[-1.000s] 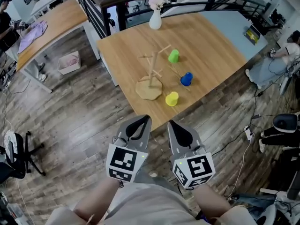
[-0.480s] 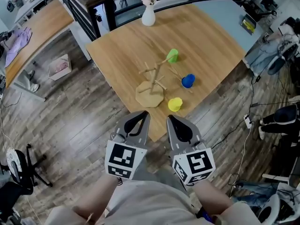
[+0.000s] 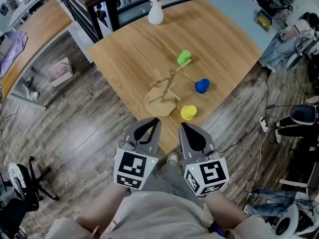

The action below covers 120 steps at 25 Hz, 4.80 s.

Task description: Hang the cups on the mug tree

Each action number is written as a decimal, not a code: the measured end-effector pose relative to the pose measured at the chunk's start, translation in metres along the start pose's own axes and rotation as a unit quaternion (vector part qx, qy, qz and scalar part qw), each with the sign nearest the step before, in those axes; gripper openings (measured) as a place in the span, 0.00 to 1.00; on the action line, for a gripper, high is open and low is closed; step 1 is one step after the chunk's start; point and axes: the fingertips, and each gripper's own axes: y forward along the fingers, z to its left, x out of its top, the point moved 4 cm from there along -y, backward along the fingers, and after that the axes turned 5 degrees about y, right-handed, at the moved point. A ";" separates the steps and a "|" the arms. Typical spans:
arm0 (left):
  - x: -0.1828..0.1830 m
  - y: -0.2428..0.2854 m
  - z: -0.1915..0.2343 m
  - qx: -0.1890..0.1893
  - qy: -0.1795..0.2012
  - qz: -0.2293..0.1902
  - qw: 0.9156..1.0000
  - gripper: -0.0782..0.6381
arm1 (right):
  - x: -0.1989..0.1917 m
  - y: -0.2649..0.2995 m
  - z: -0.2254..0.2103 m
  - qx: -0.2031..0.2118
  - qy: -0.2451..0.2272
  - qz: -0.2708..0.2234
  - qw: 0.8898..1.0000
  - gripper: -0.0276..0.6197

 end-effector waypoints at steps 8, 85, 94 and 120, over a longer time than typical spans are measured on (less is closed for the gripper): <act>-0.001 0.019 -0.004 0.008 -0.022 0.010 1.000 0.11 | -0.006 0.011 -0.021 0.010 0.002 0.011 1.000 0.04; -0.012 0.060 0.004 0.043 -0.048 0.047 0.997 0.11 | 0.006 0.037 -0.114 -0.016 -0.018 -0.008 1.000 0.40; 0.024 0.036 0.000 0.053 -0.039 0.014 0.998 0.11 | 0.039 0.009 -0.080 0.020 -0.026 -0.041 0.999 0.40; 0.021 0.006 0.018 0.089 -0.061 0.012 0.994 0.11 | 0.021 0.038 -0.052 0.070 -0.032 -0.013 0.997 0.40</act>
